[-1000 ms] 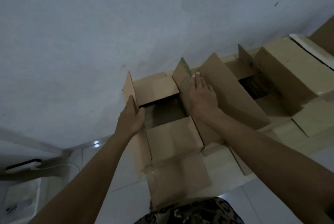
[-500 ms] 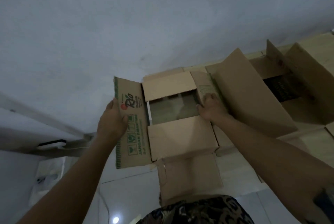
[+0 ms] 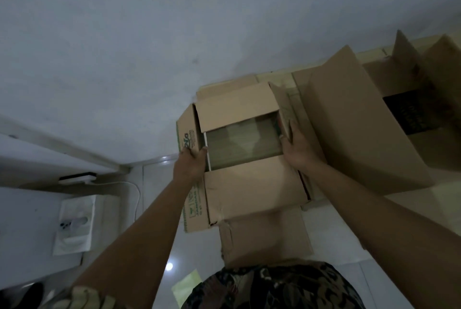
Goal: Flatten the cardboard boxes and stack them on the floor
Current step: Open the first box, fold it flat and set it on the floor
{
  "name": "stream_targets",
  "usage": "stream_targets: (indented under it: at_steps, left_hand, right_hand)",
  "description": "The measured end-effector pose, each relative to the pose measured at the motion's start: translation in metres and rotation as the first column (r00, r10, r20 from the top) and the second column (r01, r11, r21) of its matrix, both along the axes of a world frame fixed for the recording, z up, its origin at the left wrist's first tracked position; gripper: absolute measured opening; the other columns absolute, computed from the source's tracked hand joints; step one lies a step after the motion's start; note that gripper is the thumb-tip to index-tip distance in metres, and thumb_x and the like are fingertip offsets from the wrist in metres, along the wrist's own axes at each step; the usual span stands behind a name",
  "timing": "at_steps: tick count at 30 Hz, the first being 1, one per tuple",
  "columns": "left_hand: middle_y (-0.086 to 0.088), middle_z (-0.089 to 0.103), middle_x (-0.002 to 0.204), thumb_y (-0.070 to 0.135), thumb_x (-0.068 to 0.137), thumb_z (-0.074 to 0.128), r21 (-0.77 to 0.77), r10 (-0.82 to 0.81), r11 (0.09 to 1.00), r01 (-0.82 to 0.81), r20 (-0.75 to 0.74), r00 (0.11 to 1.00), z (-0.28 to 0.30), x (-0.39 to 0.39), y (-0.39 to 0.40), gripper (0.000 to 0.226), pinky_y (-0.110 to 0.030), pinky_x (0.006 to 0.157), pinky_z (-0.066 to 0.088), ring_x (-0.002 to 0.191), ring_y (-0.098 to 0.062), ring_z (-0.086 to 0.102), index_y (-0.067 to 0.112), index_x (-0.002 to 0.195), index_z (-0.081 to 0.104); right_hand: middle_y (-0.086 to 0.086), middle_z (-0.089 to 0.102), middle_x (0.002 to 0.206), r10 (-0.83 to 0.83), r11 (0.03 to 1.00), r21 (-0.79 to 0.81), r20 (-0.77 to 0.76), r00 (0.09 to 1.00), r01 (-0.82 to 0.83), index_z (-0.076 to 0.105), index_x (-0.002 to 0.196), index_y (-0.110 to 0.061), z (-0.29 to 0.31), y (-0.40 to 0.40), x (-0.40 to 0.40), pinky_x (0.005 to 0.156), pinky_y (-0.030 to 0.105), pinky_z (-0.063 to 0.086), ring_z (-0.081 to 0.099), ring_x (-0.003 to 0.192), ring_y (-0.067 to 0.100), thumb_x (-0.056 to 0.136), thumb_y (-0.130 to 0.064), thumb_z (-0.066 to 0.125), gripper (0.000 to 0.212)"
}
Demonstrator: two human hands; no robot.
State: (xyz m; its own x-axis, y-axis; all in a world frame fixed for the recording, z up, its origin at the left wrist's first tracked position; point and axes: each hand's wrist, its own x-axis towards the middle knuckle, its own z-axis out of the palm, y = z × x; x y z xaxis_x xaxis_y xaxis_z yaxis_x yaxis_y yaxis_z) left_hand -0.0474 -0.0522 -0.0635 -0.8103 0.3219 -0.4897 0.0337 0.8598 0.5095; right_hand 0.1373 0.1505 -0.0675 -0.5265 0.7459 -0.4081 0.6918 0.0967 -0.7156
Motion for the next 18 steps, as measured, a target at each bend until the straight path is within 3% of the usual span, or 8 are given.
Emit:
stream_targets:
  at_steps: [3, 5, 7, 10, 12, 14, 16, 18]
  left_hand:
    - [-0.018, 0.065, 0.115, 0.042, 0.102, 0.038, 0.074, -0.054, 0.996, 0.054, 0.002, 0.999, -0.004, 0.002, -0.001, 0.045, -0.040, 0.090, 0.048, 0.106, -0.035, 0.060, 0.007, 0.122, 0.058]
    - [-0.016, 0.065, 0.096, 0.037, 0.103, 0.037, 0.094, -0.077, 0.992, 0.079, -0.020, 0.997, -0.005, 0.002, -0.001, 0.039, -0.036, 0.078, 0.046, 0.096, -0.036, 0.062, 0.005, 0.098, 0.061]
    - [-0.013, 0.062, 0.083, 0.035, 0.102, 0.040, 0.052, -0.109, 0.992, 0.112, -0.061, 0.992, -0.004, -0.002, -0.001, 0.037, -0.032, 0.067, 0.041, 0.087, -0.036, 0.062, 0.007, 0.082, 0.055]
    - [-0.014, 0.067, 0.090, 0.038, 0.101, 0.044, -0.030, -0.173, 0.985, 0.170, -0.120, 0.978, 0.000, -0.008, -0.004, 0.039, -0.030, 0.063, 0.041, 0.078, -0.027, 0.061, 0.006, 0.089, 0.061]
    - [-0.014, 0.068, 0.096, 0.039, 0.100, 0.045, -0.064, -0.182, 0.982, 0.175, -0.119, 0.976, 0.001, -0.009, -0.007, 0.039, -0.030, 0.064, 0.040, 0.077, -0.024, 0.058, 0.005, 0.096, 0.063]
    - [-0.014, 0.067, 0.103, 0.041, 0.099, 0.046, -0.089, -0.186, 0.980, 0.177, -0.110, 0.976, 0.004, -0.009, -0.006, 0.041, -0.030, 0.068, 0.042, 0.081, -0.025, 0.057, 0.005, 0.105, 0.064]
    - [-0.016, 0.066, 0.113, 0.041, 0.098, 0.048, -0.095, -0.188, 0.979, 0.179, -0.098, 0.977, 0.009, -0.009, -0.004, 0.044, -0.031, 0.071, 0.044, 0.086, -0.027, 0.057, 0.004, 0.116, 0.063]
    - [-0.017, 0.063, 0.122, 0.040, 0.097, 0.052, -0.086, -0.183, 0.980, 0.177, -0.069, 0.981, 0.017, -0.010, -0.005, 0.048, -0.032, 0.076, 0.046, 0.095, -0.031, 0.060, 0.003, 0.126, 0.059]
  right_hand:
    - [0.004, 0.017, 0.167, 0.002, 0.998, -0.060, -0.050, 0.999, -0.005, 0.011, 0.161, -0.017, -0.007, 0.002, 0.002, 0.122, 0.030, 0.015, 0.018, 0.152, 0.021, 0.107, -0.029, 0.040, 0.063]
    - [0.005, 0.012, 0.167, 0.032, 0.999, 0.010, -0.006, 0.999, -0.032, 0.011, 0.160, -0.014, -0.009, -0.001, 0.002, 0.123, 0.031, 0.012, 0.013, 0.153, 0.022, 0.107, -0.030, 0.039, 0.062]
    - [0.012, 0.015, 0.166, 0.058, 0.948, 0.310, 0.055, 0.997, -0.073, 0.020, 0.158, -0.007, -0.006, -0.007, 0.005, 0.123, 0.036, 0.013, 0.014, 0.153, 0.027, 0.105, -0.028, 0.042, 0.060]
    - [0.015, 0.052, 0.146, 0.295, 0.657, 0.730, -0.019, 0.955, -0.188, 0.054, 0.140, -0.005, 0.004, -0.023, 0.004, 0.113, 0.043, 0.031, 0.045, 0.137, 0.031, 0.099, -0.022, 0.051, 0.045]
    - [0.010, 0.072, 0.108, 0.492, 0.636, 0.659, 0.054, 0.869, -0.401, 0.072, 0.113, -0.012, 0.030, -0.037, 0.002, 0.099, 0.042, 0.042, 0.065, 0.105, 0.029, 0.100, -0.027, 0.048, 0.031]
    - [0.002, 0.064, 0.074, 0.553, 0.687, 0.383, 0.275, 0.786, -0.617, 0.070, 0.084, -0.017, 0.058, -0.044, -0.004, 0.074, 0.036, 0.044, 0.062, 0.076, 0.026, 0.105, -0.041, 0.036, 0.047]
    - [0.002, 0.051, 0.064, 0.544, 0.747, 0.221, 0.338, 0.768, -0.627, 0.055, 0.064, -0.015, 0.082, -0.043, -0.010, 0.058, 0.032, 0.035, 0.056, 0.066, 0.025, 0.104, -0.048, 0.034, 0.056]
    - [0.005, 0.055, 0.063, 0.532, 0.801, 0.133, 0.288, 0.796, -0.583, 0.054, 0.058, -0.014, 0.104, -0.040, -0.009, 0.056, 0.030, 0.037, 0.058, 0.064, 0.023, 0.102, -0.050, 0.040, 0.059]
